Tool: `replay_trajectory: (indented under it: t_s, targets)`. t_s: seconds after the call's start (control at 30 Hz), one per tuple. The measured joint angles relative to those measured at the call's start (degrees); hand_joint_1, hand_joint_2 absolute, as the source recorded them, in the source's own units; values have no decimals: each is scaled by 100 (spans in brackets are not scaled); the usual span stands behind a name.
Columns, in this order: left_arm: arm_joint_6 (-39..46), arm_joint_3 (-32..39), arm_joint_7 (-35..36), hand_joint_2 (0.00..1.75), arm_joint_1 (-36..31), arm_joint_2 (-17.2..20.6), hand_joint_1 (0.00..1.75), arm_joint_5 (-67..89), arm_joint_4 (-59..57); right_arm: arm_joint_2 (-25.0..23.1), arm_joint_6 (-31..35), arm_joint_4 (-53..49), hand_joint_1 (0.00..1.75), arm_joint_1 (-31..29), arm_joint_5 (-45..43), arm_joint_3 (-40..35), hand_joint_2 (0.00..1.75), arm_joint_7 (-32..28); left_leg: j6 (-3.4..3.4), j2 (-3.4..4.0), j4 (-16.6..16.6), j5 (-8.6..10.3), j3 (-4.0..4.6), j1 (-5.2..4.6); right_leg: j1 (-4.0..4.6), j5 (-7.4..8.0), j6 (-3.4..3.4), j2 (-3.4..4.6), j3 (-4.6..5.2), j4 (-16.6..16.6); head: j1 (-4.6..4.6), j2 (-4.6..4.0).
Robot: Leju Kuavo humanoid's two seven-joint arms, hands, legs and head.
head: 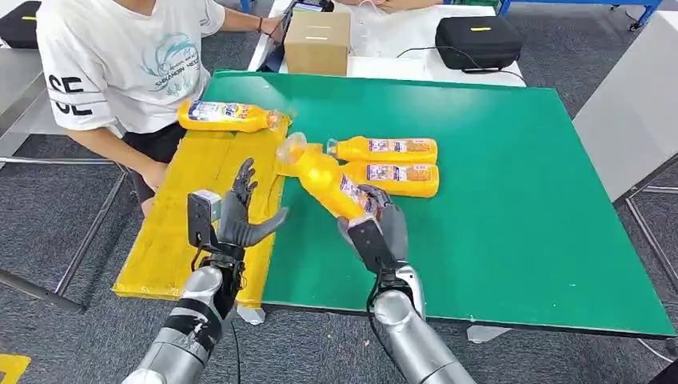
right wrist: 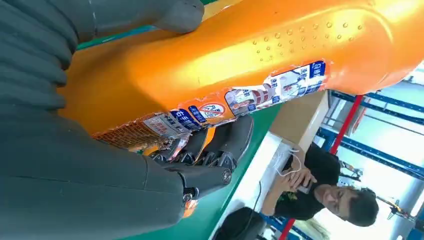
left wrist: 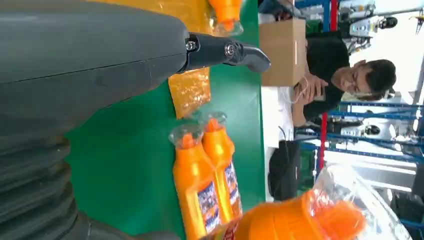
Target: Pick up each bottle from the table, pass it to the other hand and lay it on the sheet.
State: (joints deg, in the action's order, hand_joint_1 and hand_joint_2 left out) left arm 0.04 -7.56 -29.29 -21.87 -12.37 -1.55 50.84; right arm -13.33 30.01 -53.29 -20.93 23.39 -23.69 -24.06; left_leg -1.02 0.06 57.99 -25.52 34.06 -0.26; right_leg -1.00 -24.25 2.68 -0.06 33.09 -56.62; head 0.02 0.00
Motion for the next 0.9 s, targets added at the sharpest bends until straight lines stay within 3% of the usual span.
replay_trajectory:
  t_s: [0.37, 0.9]
  targets:
    - [-909, -278, 251, 175, -83, -26, 0, -625, -59, -153, 4, 94, 175, -92, -192, -2, 175, -394, 0, 1, 0, 0, 3, 1, 2, 0, 0, 0, 4, -1, -2, 0]
    - [-632, -826, 363, 175, -306, -175, 0, -643, -61, -542, 22, 693, 175, -353, 221, -537, 175, -485, 0, 1, 0, 0, 8, 2, 2, 0, 0, 0, 8, -1, -2, 0]
